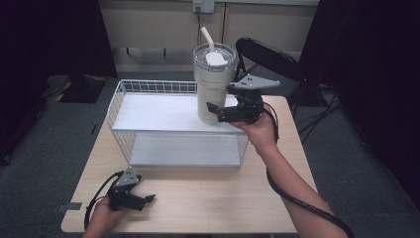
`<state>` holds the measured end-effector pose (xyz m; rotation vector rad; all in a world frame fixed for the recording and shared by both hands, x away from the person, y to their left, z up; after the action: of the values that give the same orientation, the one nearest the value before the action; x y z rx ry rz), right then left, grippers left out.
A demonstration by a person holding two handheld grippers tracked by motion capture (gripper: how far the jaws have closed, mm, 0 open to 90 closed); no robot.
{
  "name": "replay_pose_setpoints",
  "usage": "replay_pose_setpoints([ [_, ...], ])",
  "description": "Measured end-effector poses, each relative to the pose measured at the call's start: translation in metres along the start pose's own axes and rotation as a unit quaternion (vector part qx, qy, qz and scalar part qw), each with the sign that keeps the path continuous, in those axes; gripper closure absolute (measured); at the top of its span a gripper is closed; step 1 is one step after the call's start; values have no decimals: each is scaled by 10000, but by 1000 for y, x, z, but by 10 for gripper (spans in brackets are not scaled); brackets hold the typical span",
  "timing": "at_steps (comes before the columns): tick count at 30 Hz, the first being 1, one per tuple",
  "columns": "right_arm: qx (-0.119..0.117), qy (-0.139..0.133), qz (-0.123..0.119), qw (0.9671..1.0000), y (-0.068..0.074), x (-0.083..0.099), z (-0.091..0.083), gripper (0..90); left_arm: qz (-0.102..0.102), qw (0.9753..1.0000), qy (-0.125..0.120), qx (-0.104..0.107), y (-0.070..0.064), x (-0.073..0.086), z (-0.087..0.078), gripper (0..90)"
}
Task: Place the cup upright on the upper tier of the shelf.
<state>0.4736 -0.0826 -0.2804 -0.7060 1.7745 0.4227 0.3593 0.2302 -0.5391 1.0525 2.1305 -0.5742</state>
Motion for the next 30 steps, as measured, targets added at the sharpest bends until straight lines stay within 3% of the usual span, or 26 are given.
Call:
replay_pose_setpoints([
  [17,-806,-143,73,9966,31,25,-37,101,-61,10000,11,37,-1,0,0,97],
  [30,-1057,-112,87,9943,45,58,-51,102,-61,10000,10,39,-1,0,0,97],
])
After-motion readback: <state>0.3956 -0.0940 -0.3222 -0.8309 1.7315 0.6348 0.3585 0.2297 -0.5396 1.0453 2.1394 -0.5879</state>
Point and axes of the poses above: each handheld gripper's, and its own axes: z roughly forward along the jaws, x roughly out of its underside, y roughly to its left, the point moved 5 cm from there along z, roughly forward along the jaws, and after that the axes turned 7 degrees about x, right-handed, at the moved point
